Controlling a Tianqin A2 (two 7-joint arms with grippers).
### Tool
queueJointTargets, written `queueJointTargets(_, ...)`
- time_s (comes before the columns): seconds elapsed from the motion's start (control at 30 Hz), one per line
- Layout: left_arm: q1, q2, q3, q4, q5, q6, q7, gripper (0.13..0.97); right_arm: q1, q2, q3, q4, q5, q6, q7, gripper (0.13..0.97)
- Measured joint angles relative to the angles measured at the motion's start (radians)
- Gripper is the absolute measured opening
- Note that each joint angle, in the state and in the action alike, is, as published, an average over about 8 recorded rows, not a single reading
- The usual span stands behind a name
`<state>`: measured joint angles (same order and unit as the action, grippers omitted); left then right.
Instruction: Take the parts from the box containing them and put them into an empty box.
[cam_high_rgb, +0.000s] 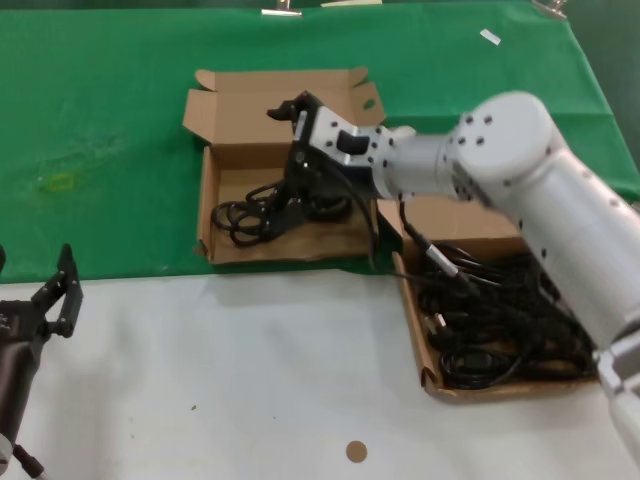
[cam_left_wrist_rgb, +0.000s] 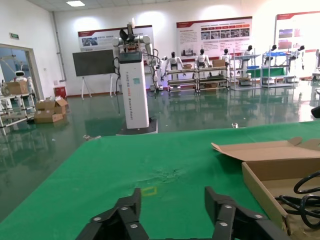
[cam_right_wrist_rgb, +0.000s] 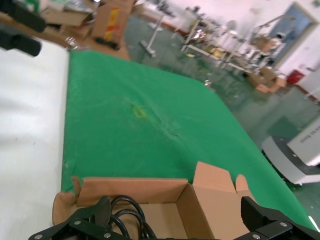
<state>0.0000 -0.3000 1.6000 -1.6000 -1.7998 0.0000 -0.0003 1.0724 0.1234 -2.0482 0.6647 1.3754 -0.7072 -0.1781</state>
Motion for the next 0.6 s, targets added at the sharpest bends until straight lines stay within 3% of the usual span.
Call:
queueJointTargets(0.2, 0.000, 0.000, 0.000, 0.000, 0.000, 0.000, 0.000, 0.525, -0.119, 0.020, 0.050, 0.104, 0.047, 0.079, 0.020, 0.924)
queueJointTargets(0.33, 0.000, 0.000, 0.000, 0.000, 0.000, 0.000, 0.000, 0.525, -0.199, 0.033, 0.083, 0.174, 0.079, 0.131, 0.033, 0.951)
queueJointTargets(0.6, 0.000, 0.000, 0.000, 0.000, 0.000, 0.000, 0.000, 0.741, -0.358, 0.059, 0.150, 0.311, 0.141, 0.235, 0.059, 0.964)
